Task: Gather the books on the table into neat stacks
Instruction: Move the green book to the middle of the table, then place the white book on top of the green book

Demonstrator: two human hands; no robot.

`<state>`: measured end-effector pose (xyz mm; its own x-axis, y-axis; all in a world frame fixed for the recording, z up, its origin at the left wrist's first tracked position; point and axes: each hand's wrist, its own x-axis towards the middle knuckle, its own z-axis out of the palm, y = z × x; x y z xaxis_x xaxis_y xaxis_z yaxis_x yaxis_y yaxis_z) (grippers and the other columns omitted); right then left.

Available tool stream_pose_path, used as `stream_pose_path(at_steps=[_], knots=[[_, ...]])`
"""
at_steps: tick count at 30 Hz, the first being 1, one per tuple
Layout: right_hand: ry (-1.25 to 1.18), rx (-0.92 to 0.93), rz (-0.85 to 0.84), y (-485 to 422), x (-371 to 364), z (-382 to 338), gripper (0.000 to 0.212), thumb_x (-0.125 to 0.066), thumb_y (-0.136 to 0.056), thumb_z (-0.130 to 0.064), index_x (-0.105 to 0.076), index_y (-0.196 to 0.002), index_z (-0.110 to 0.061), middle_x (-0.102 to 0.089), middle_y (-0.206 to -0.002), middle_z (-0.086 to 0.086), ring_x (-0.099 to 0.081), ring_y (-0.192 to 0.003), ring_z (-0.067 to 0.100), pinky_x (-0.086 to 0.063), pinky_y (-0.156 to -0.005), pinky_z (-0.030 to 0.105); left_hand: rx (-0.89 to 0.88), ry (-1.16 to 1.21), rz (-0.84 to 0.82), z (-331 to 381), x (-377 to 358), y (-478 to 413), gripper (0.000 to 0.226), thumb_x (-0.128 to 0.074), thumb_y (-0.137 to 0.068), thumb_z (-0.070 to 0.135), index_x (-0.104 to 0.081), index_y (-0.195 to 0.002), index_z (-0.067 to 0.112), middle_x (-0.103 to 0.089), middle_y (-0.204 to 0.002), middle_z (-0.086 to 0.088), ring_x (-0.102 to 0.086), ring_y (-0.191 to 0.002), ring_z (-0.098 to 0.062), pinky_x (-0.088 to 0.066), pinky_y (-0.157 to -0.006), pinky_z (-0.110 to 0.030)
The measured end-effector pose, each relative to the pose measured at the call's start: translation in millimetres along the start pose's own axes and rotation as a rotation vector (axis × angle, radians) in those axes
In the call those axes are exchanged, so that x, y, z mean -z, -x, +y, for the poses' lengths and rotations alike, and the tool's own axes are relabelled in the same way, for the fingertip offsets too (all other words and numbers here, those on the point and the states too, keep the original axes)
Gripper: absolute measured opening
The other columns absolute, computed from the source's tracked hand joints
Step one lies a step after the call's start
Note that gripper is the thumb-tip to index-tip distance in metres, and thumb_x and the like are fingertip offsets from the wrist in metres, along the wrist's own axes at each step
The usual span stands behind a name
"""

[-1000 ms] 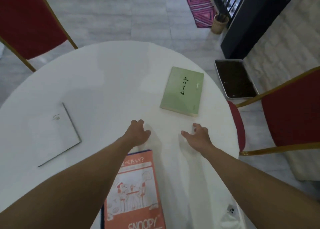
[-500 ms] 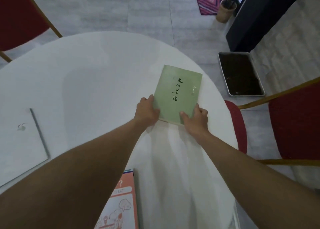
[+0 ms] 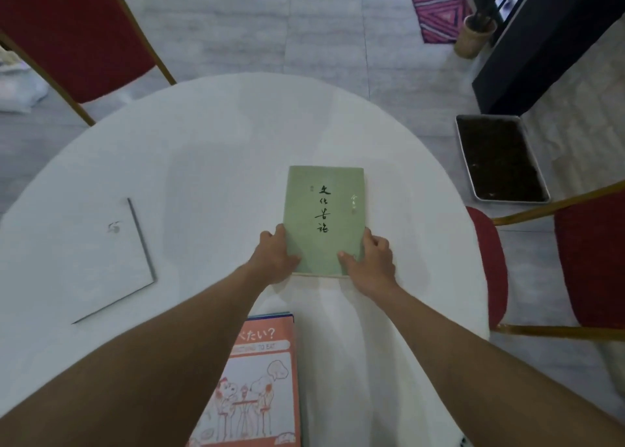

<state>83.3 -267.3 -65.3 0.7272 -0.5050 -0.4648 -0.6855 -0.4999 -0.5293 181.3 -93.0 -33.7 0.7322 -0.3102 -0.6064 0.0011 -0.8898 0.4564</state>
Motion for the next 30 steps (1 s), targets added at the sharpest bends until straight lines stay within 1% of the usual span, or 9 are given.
stream_pose_path(at_steps=[4, 6, 8, 10, 12, 17, 20, 26, 30], knots=[[0.01, -0.006, -0.019, 9.8, -3.9, -6.8, 0.066, -0.064, -0.086, -0.048, -0.041, -0.141, -0.021, -0.041, -0.137, 0.007, -0.046, -0.127, 0.03, -0.04, -0.104, 0.042, -0.036, -0.01, -0.001, -16.7, 1.3, 11.4, 0.064, -0.062, -0.09, 0.025, -0.028, -0.143, 0.011, -0.039, -0.131, -0.016, -0.053, -0.112, -0.035, -0.047, -0.095, -0.036], [-0.012, -0.034, -0.017, 11.5, -2.5, -12.1, 0.056, -0.065, -0.083, -0.043, -0.046, -0.131, -0.02, -0.041, -0.133, 0.007, -0.047, -0.123, 0.031, -0.041, -0.103, 0.042, -0.067, -0.03, -0.011, -20.7, 2.9, 13.6, 0.062, -0.062, -0.09, 0.023, -0.031, -0.141, 0.009, -0.043, -0.131, -0.016, -0.053, -0.113, -0.035, -0.048, -0.095, -0.037], [0.04, -0.035, 0.047, 15.8, -2.5, -20.3, 0.051, -0.066, -0.081, -0.036, -0.046, -0.124, -0.018, -0.038, -0.134, 0.007, -0.043, -0.123, 0.032, -0.036, -0.102, 0.041, -0.097, -0.033, -0.02, -27.7, 6.2, 15.5, 0.06, -0.062, -0.09, 0.022, -0.034, -0.141, 0.008, -0.048, -0.132, -0.016, -0.055, -0.113, -0.033, -0.049, -0.096, -0.039], [0.15, 0.068, 0.152, 24.1, -7.4, -29.8, 0.049, -0.064, -0.078, -0.024, -0.043, -0.121, -0.016, -0.034, -0.136, 0.008, -0.037, -0.122, 0.033, -0.032, -0.099, 0.043, -0.1, -0.044, -0.007, -41.1, 12.0, 19.2, 0.071, -0.061, -0.092, 0.025, -0.026, -0.15, 0.008, -0.045, -0.142, -0.016, -0.051, -0.123, -0.032, -0.044, -0.103, -0.041], [0.242, 0.212, 0.189, 33.5, -19.2, -42.6, 0.055, -0.063, -0.076, -0.017, -0.043, -0.127, -0.014, -0.034, -0.138, 0.009, -0.036, -0.123, 0.034, -0.031, -0.1, 0.044, -0.073, -0.03, 0.041, -60.4, 21.1, 24.8, 0.075, -0.059, -0.094, 0.028, -0.019, -0.155, 0.009, -0.037, -0.151, -0.015, -0.043, -0.134, -0.031, -0.036, -0.112, -0.039], [0.264, 0.353, 0.051, 55.1, -69.9, -89.9, 0.053, -0.062, -0.088, -0.026, -0.045, -0.137, -0.014, -0.041, -0.134, 0.009, -0.039, -0.123, 0.031, -0.032, -0.105, 0.041, 0.038, 0.018, 0.223, -129.6, 55.8, 47.0, 0.062, -0.056, -0.096, 0.029, -0.032, -0.15, 0.009, -0.038, -0.148, -0.015, -0.039, -0.136, -0.031, -0.033, -0.114, -0.039], [0.252, 0.415, -0.054, 64.2, -101.5, -119.5, 0.061, -0.058, -0.094, -0.031, -0.038, -0.149, -0.012, -0.041, -0.14, 0.01, -0.035, -0.13, 0.028, -0.029, -0.111, 0.039, 0.119, 0.017, 0.318, -177.6, 77.2, 61.3, 0.059, -0.055, -0.096, 0.028, -0.034, -0.147, 0.007, -0.037, -0.146, -0.017, -0.036, -0.136, -0.034, -0.032, -0.112, -0.04], [0.216, 0.45, -0.28, 72.7, -151.8, -176.5, 0.067, -0.06, -0.096, -0.035, -0.033, -0.153, -0.011, -0.036, -0.151, 0.011, -0.034, -0.14, 0.027, -0.028, -0.114, 0.033, 0.3, 0.005, 0.417, -262.0, 101.3, 87.2, 0.048, -0.054, -0.095, 0.029, -0.042, -0.132, 0.002, -0.036, -0.136, -0.02, -0.035, -0.127, -0.036, -0.038, -0.101, -0.042], [0.217, 0.467, -0.351, 82.8, -192.3, -216.2, 0.07, -0.061, -0.096, -0.038, -0.032, -0.154, -0.011, -0.035, -0.151, 0.008, -0.034, -0.14, 0.025, -0.029, -0.115, 0.034, 0.312, 0.034, 0.457, -302.6, 110.7, 93.4, 0.05, -0.056, -0.094, 0.026, -0.039, -0.133, 0.001, -0.033, -0.134, -0.021, -0.035, -0.124, -0.036, -0.039, -0.1, -0.042]])
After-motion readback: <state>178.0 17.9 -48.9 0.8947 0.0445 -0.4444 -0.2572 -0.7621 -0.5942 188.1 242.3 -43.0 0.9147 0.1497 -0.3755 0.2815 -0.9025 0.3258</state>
